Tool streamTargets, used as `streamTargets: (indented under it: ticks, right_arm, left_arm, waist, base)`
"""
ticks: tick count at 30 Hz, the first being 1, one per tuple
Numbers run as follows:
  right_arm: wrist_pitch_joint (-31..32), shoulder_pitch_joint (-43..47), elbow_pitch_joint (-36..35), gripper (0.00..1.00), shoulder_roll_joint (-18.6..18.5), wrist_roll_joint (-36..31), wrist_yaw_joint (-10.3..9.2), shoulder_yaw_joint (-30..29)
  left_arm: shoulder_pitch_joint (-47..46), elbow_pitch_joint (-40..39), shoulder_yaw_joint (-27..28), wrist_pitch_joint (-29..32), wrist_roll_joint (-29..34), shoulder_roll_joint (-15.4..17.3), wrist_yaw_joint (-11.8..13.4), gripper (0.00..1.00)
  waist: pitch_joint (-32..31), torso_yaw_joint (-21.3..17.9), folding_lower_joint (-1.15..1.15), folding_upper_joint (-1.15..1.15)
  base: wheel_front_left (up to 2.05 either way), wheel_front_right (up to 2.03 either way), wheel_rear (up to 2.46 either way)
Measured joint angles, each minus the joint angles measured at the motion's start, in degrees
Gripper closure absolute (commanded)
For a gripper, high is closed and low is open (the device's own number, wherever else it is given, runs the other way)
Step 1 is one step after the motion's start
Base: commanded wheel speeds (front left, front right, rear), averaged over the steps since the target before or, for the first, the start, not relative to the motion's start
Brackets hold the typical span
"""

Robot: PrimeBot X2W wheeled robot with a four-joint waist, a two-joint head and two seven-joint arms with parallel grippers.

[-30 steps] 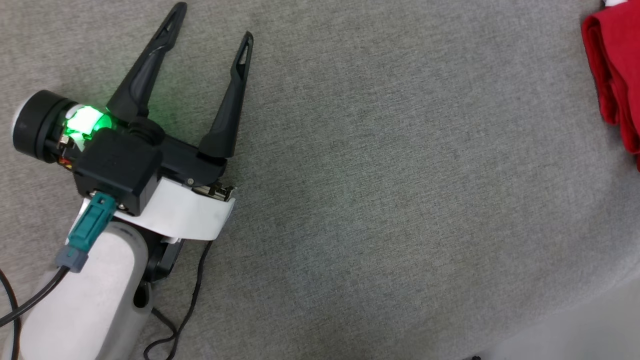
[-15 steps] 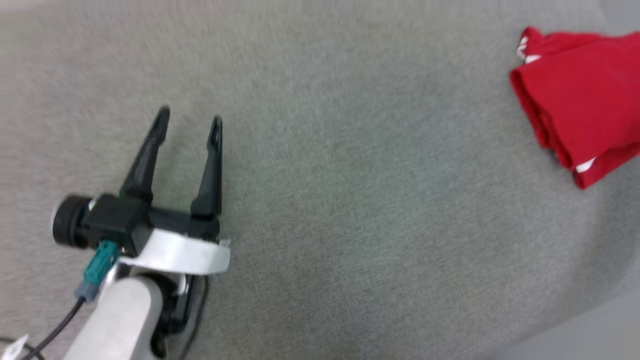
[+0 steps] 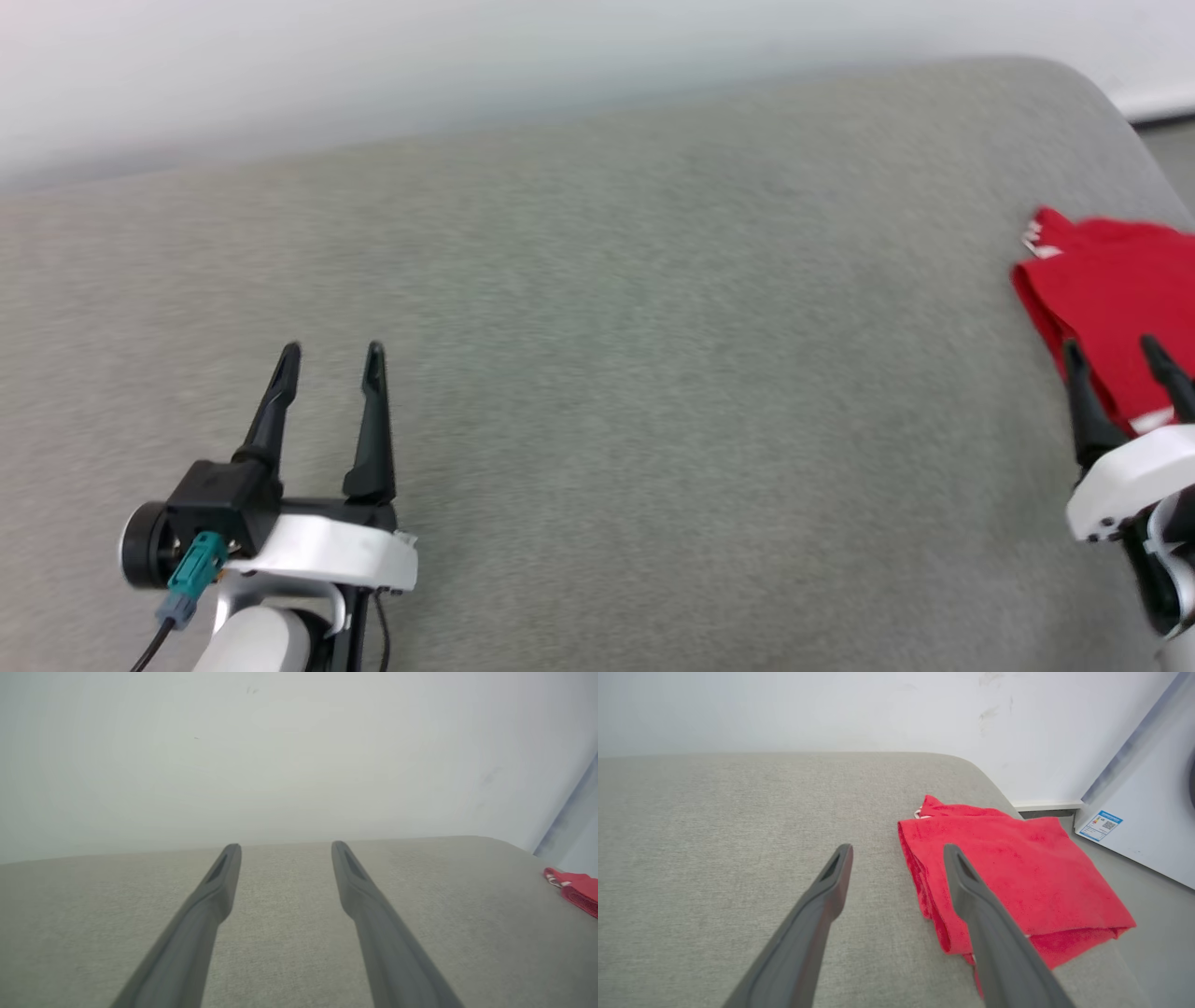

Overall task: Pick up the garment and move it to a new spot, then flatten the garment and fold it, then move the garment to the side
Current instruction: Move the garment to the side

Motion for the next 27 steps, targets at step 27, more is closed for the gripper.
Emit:
streamTargets:
  ticks: [27]
  right_arm:
    - [1.08, 25.64, -30.52, 0.0, 10.66, 0.01, 0.0, 1.9]
  left_arm:
    - [13.15, 4.27, 1.58, -0.03, 0.3, 1.82, 0.67, 0.0]
  waist:
    - [-13.7, 10.09, 0.0, 0.0]
  base:
    - [0.0, 0.0, 0.0]
